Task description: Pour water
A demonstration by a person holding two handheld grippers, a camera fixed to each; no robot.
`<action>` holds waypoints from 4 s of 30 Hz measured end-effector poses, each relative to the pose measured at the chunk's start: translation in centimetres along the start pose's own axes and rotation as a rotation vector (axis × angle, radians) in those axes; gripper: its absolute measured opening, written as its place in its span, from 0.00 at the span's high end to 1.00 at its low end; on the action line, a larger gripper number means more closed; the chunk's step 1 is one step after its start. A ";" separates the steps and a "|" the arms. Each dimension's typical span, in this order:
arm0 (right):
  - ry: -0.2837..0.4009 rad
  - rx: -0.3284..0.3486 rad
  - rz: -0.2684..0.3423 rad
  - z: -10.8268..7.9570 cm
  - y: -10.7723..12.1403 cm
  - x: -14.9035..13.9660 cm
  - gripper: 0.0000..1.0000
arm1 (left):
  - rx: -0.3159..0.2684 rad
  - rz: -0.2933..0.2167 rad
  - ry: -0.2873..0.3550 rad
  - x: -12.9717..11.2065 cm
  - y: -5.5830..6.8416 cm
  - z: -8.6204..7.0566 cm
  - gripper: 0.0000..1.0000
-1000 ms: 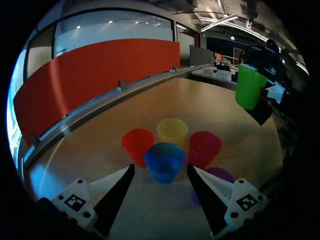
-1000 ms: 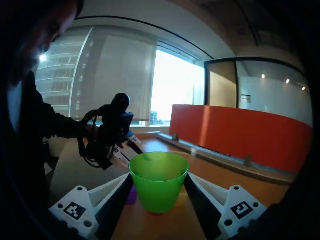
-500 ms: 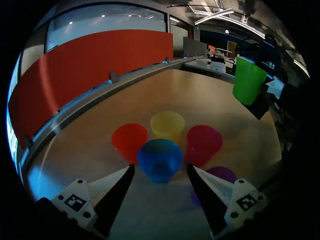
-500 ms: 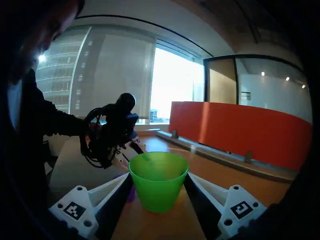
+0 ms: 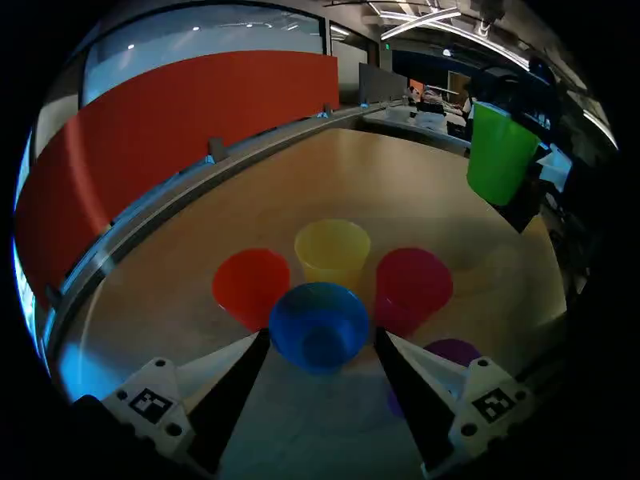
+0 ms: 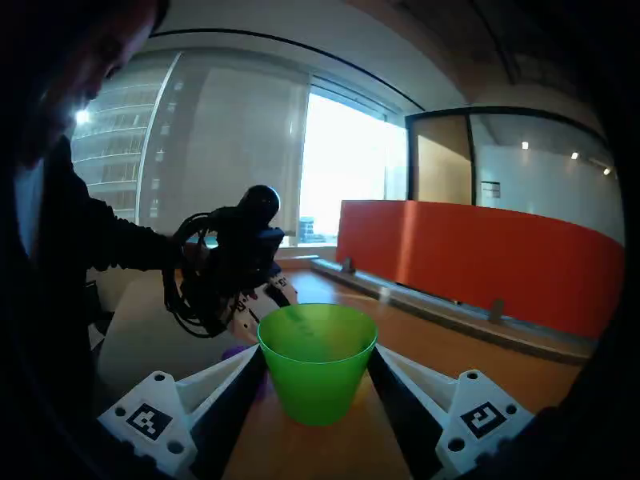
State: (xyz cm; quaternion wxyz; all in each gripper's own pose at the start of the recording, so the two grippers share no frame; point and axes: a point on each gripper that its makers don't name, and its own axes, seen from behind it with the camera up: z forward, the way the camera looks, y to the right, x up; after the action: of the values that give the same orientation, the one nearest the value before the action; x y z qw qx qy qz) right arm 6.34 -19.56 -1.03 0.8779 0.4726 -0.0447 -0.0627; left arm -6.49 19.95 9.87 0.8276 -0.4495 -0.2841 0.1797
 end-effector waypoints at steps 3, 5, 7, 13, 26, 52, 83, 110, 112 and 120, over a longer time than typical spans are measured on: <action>-0.001 -0.001 0.003 -0.1 0.1 -0.1 0.11 | -0.003 0.004 -0.009 0.0 0.0 0.4 0.03; -0.001 -0.002 0.004 -0.1 0.2 -0.2 0.11 | -0.005 0.005 -0.014 0.0 0.0 0.7 0.03; 0.000 -0.003 0.005 -0.1 0.3 -0.3 0.11 | -0.006 0.007 -0.016 0.1 0.0 0.9 0.03; -0.001 -0.009 0.009 -0.3 0.6 -0.5 0.11 | -0.007 0.008 -0.022 0.1 0.0 1.4 0.03; -0.002 -0.019 0.009 -0.5 0.8 -0.5 0.11 | 0.004 0.014 -0.014 0.1 -0.2 2.2 0.03; 0.000 -0.031 0.017 -0.6 1.1 -0.6 0.11 | 0.021 -0.016 0.019 0.4 -0.2 1.9 0.12; -0.005 -0.016 -0.018 -0.5 -1.6 1.7 0.11 | 0.147 -0.052 0.232 5.9 0.6 -6.7 0.13; -0.010 -0.035 -0.020 -0.8 -1.1 2.1 0.11 | 0.242 -0.111 0.489 9.9 2.1 -12.4 0.12; -0.011 -0.035 -0.020 -0.8 -1.1 2.1 0.11 | 0.247 -0.118 0.503 10.1 2.2 -12.7 0.13; -0.017 -0.032 -0.023 -0.9 -1.1 1.9 0.11 | 0.258 -0.139 0.545 10.7 2.4 -13.5 0.13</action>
State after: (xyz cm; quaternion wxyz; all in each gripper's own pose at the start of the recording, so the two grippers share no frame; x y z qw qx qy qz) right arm 8.29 -19.73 -2.41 0.8843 0.4582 -0.0457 -0.0775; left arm 10.23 18.45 5.28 0.9339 -0.3518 -0.0566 0.0300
